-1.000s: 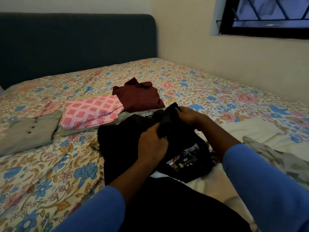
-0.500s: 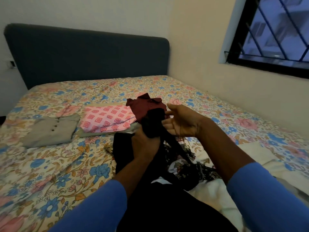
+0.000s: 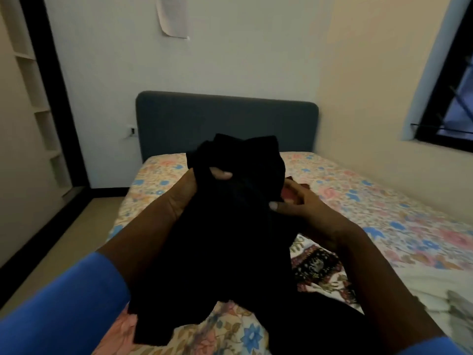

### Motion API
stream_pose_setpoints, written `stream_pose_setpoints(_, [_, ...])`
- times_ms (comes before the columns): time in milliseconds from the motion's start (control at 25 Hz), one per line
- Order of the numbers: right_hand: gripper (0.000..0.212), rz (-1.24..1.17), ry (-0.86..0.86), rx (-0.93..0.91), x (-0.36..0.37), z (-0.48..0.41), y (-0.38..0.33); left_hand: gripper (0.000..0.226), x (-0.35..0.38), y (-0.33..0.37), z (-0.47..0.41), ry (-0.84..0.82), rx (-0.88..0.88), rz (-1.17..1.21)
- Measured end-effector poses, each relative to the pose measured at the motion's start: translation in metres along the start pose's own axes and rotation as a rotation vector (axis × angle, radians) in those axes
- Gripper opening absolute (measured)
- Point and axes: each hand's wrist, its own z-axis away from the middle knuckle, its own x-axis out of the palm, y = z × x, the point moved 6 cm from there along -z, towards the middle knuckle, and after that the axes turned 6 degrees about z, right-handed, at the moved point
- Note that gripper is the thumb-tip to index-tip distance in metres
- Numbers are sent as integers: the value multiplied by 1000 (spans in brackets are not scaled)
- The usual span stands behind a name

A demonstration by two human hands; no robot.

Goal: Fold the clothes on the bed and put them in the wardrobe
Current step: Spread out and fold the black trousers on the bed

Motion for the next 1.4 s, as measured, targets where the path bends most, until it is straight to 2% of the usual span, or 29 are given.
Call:
stream_pose_setpoints(80, [60,-119,-59,92,35,-17,14,24,-40,-6,8,98,23,-86])
stream_pose_setpoints(120, [41,-65,-54,162,45,-31,32,23,-64,-25,7,132,-32,-129])
stream_pose_setpoints(200, [19,314,-1,313,58,-60,85,10,-116,-90,8,146,-287,-155])
stream_pose_setpoints(280, [18,778,113,402,60,-74,146,12,-171,-157,20,236,-524,-237])
stream_pose_setpoints(320, [17,922,136,405,68,-75,174,16,-199,-179,26,326,-555,-311])
stream_pose_setpoints(400, [36,1051,211,353,83,-69,205,37,-241,-205,26,491,-480,-338])
stream_pose_setpoints(480, [47,1135,356,346,87,-62,212,63,-249,-212,28,564,-405,-354])
stream_pose_setpoints(560, [64,1208,362,446,93,-64,218,70,-243,-212,27,622,-340,-591])
stream_pose_setpoints(600, [65,1227,319,468,97,-67,223,70,-237,-211,25,618,-318,-719])
stream_pose_setpoints(680, [39,1313,282,382,102,-74,223,76,-226,-213,23,554,-266,-938])
stream_pose_setpoints(760, [21,1312,436,306,83,-75,208,63,-223,-208,18,549,-156,-907])
stream_pose_setpoints(800, [23,1250,517,317,71,-73,201,53,-223,-202,15,567,-97,-856])
stream_pose_setpoints(880, [27,1050,566,397,58,-64,196,44,-221,-191,8,576,-27,-826])
stream_pose_setpoints(960, [38,898,508,541,68,-52,205,56,-220,-191,1,545,-106,-858])
stream_pose_setpoints(1040, [59,993,393,623,95,-42,210,72,-223,-196,5,574,-276,-1004])
stream_pose_setpoints(1080, [61,1101,347,600,108,-39,212,74,-221,-199,12,593,-311,-1118])
stream_pose_setpoints(1160, [50,1269,343,470,126,-36,210,67,-200,-195,26,560,-272,-1313])
stream_pose_setpoints(1200, [45,1307,347,429,131,-33,207,59,-192,-192,33,532,-245,-1313])
stream_pose_setpoints(1280, [45,1308,346,418,132,-33,207,40,-181,-183,53,528,-107,-1114])
stream_pose_setpoints(1320, [49,1280,335,431,132,-32,206,39,-171,-178,69,477,22,-1059])
stream_pose_setpoints(1360, [53,1238,313,462,130,-33,206,51,-152,-176,84,318,166,-1083])
stream_pose_setpoints(1400, [57,1196,294,485,129,-33,206,63,-126,-179,100,55,257,-1151])
